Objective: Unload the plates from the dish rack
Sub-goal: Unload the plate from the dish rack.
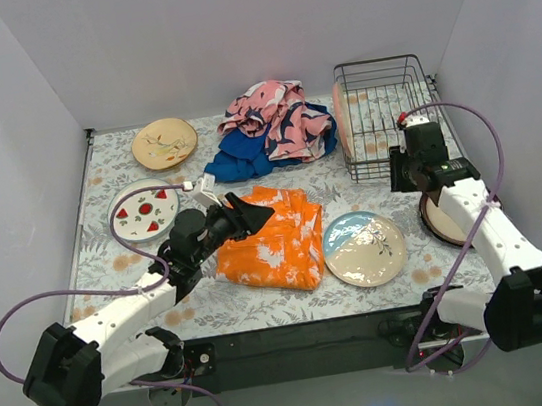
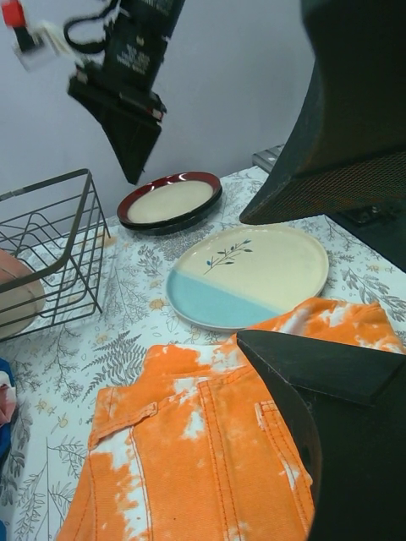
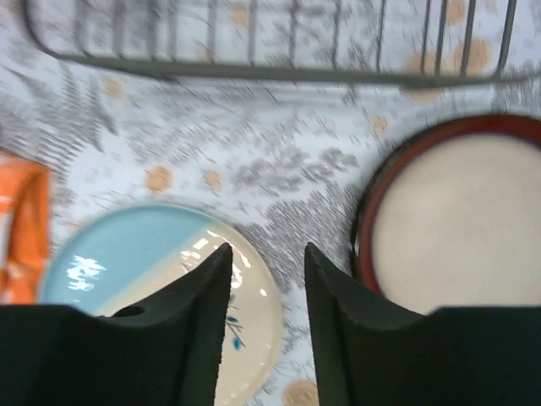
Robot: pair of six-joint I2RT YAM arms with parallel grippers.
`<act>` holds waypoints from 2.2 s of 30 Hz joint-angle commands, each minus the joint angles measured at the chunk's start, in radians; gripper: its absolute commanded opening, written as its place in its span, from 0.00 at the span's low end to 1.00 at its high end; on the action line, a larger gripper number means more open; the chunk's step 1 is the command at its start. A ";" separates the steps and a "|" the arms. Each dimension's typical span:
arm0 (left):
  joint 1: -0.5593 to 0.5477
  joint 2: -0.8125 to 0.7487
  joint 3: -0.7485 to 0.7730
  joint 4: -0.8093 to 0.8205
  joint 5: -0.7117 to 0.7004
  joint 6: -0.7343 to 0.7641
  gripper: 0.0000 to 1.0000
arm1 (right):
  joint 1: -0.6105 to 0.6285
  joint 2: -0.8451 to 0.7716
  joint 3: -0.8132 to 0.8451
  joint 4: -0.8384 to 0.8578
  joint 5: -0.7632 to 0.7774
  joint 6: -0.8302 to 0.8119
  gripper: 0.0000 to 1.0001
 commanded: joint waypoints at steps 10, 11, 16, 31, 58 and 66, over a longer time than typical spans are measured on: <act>-0.007 0.033 0.011 0.008 -0.007 0.024 0.51 | 0.250 0.287 0.378 0.392 0.139 -0.056 0.74; -0.007 0.027 0.012 0.005 -0.011 0.026 0.51 | 0.256 0.321 0.413 0.391 0.204 -0.065 0.76; -0.007 0.015 0.011 -0.002 -0.017 0.027 0.51 | 0.278 0.494 0.593 0.406 0.258 -0.119 0.83; -0.007 0.041 0.014 0.003 -0.014 0.021 0.51 | 0.316 0.823 0.871 0.323 0.456 -0.176 0.69; -0.007 0.055 0.015 0.011 0.001 0.016 0.51 | 0.279 0.970 0.980 0.234 0.499 -0.120 0.23; -0.007 0.055 0.015 0.015 0.002 0.015 0.51 | 0.276 0.917 0.969 0.218 0.467 -0.120 0.01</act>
